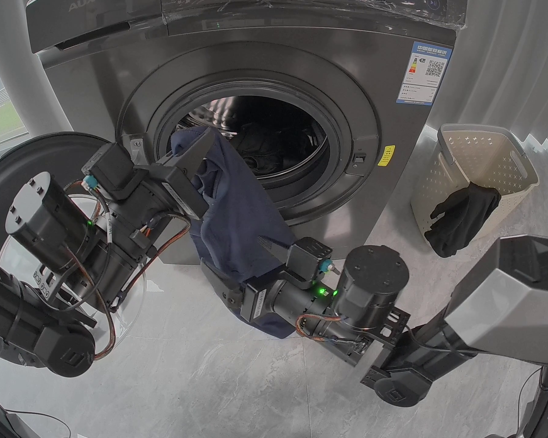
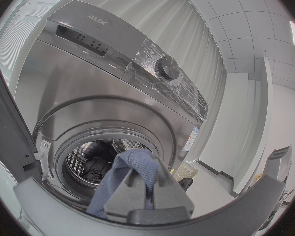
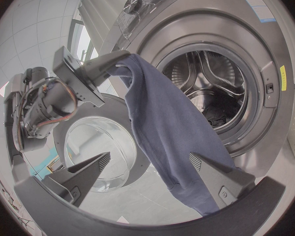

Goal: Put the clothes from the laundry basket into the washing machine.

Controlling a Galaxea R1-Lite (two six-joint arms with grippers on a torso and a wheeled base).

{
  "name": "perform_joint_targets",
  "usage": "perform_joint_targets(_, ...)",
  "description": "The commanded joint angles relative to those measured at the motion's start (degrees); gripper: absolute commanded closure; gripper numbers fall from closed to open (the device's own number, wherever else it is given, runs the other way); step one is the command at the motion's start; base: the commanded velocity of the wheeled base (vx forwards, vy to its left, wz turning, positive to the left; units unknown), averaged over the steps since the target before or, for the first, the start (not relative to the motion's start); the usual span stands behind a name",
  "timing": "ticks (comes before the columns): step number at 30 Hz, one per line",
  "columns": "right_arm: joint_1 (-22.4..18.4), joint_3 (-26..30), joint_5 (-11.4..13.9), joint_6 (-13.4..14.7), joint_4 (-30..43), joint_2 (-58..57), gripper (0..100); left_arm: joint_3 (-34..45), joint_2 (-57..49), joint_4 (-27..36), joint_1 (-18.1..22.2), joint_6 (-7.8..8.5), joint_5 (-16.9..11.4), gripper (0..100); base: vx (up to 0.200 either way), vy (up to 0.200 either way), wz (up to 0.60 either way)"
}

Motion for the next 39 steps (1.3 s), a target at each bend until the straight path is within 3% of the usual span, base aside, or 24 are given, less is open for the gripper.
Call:
perform_joint_targets(1, -0.7, -3.6, -0.1, 0.0, 0.3, 4.7, 0, 0.1, -0.3, 0.0, 0.1, -0.02, 0.0, 100, 0.0, 0.0, 0.0)
perform_joint_targets(19, -2.2, -12.3, -0.4, 0.0, 1.2, 11.2, 0, 0.1, -0.2, 0.0, 0.6, -0.02, 0.1, 100, 0.0, 0.0, 0.0)
perform_joint_targets(24, -2.7, -13.8, -2.3, -0.1, 1.2, 13.0, 0, 0.1, -0.5, 0.0, 0.7, -0.11, 0.1, 100, 0.0, 0.0, 0.0)
perform_joint_targets(33, -4.1, -13.9, -3.6, -0.4, 1.1, 13.4, 0, 0.3, -0.6, 0.0, 0.7, -0.9, 0.1, 100, 0.0, 0.0, 0.0)
perform_joint_targets(39, -7.8, -9.7, -3.7, -0.5, 1.2, 8.2, 0, 0.4, -0.5, 0.0, 0.7, -0.98, 0.1, 100, 0.0, 0.0, 0.0)
